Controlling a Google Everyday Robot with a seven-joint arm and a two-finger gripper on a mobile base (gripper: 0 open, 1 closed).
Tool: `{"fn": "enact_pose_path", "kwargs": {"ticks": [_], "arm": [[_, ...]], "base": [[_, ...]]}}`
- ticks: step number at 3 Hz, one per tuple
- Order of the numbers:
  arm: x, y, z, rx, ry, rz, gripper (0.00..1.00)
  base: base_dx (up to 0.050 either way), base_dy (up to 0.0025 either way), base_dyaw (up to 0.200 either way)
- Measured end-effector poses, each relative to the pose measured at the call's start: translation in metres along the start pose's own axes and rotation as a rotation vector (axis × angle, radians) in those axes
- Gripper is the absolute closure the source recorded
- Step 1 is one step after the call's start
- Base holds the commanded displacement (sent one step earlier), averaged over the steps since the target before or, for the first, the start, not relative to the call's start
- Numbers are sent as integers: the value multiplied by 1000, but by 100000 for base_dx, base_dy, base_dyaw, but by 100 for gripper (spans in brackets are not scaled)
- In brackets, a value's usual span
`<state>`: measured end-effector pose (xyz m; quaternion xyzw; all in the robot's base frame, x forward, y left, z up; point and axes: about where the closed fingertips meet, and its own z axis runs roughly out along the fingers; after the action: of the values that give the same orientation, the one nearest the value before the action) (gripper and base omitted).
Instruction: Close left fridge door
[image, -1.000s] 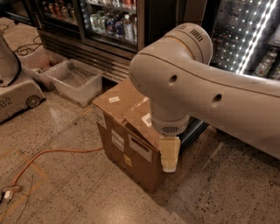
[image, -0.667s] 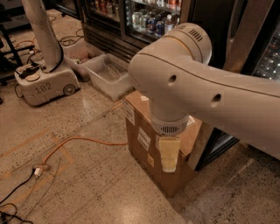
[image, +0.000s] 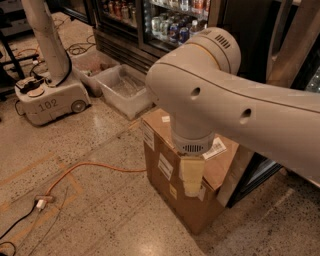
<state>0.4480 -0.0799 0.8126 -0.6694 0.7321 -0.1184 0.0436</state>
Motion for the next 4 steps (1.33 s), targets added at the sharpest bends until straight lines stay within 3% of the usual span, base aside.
{"fn": "enact_pose_path", "kwargs": {"ticks": [1,3,4], "arm": [[2,-21,-6,31,24,35,0],[15,-88,-28,214,139,130,0],[13,-88,-28,227,136,141,0]], "base": [[0,0,0],[0,0,0],[0,0,0]]}}
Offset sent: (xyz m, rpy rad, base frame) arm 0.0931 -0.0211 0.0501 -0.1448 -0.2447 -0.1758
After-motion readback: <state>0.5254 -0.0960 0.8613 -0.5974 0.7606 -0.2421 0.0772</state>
